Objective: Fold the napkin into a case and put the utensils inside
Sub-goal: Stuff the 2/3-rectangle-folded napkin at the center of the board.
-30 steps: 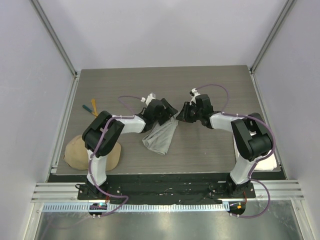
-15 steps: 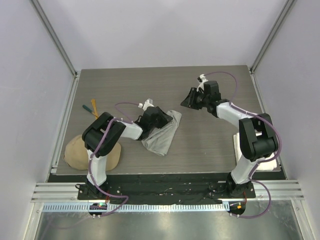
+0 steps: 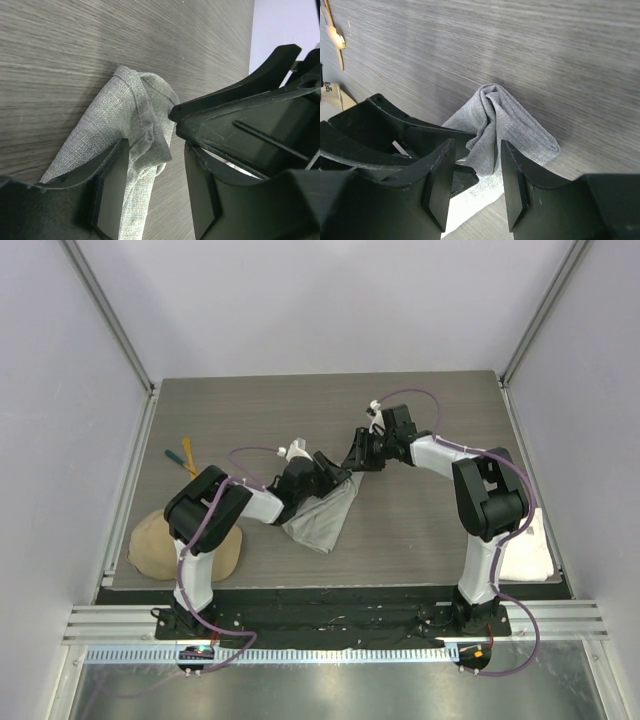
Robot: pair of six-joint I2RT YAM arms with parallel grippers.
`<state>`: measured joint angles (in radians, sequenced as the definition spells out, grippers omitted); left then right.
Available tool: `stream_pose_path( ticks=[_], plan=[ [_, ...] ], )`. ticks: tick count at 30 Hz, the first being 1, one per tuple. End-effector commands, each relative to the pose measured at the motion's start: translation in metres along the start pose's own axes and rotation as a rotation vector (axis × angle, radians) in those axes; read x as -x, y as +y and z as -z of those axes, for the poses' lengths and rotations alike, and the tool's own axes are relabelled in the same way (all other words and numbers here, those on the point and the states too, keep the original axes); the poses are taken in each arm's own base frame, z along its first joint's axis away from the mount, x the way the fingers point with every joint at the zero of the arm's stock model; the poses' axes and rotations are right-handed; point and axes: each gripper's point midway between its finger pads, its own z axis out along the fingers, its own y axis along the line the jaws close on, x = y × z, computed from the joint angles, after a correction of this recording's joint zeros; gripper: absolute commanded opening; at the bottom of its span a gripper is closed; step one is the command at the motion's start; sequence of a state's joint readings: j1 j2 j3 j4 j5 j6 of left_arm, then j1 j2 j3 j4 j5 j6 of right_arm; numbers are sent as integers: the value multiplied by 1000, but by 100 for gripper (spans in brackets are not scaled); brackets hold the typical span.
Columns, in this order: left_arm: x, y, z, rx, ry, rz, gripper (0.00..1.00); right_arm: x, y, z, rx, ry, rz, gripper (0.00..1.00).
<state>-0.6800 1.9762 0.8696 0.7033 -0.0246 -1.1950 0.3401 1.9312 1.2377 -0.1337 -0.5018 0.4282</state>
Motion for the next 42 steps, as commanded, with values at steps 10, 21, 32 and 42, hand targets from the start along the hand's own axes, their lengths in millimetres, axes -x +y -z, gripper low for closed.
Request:
stream_pose_path(
  ticks=[10, 21, 32, 42],
  plan=[
    [2, -16, 5, -102, -23, -9, 35, -16, 16, -7, 17, 96, 15, 47],
    [2, -17, 5, -107, -24, -12, 35, -22, 2, 2, -91, 140, 15, 47],
    [-3, -16, 6, -114, -1, -19, 39, -30, 15, -7, -80, 188, 60, 44],
    [-2, -18, 6, -118, -1, -27, 38, -45, 4, -2, -126, 203, 39, 44]
  ],
)
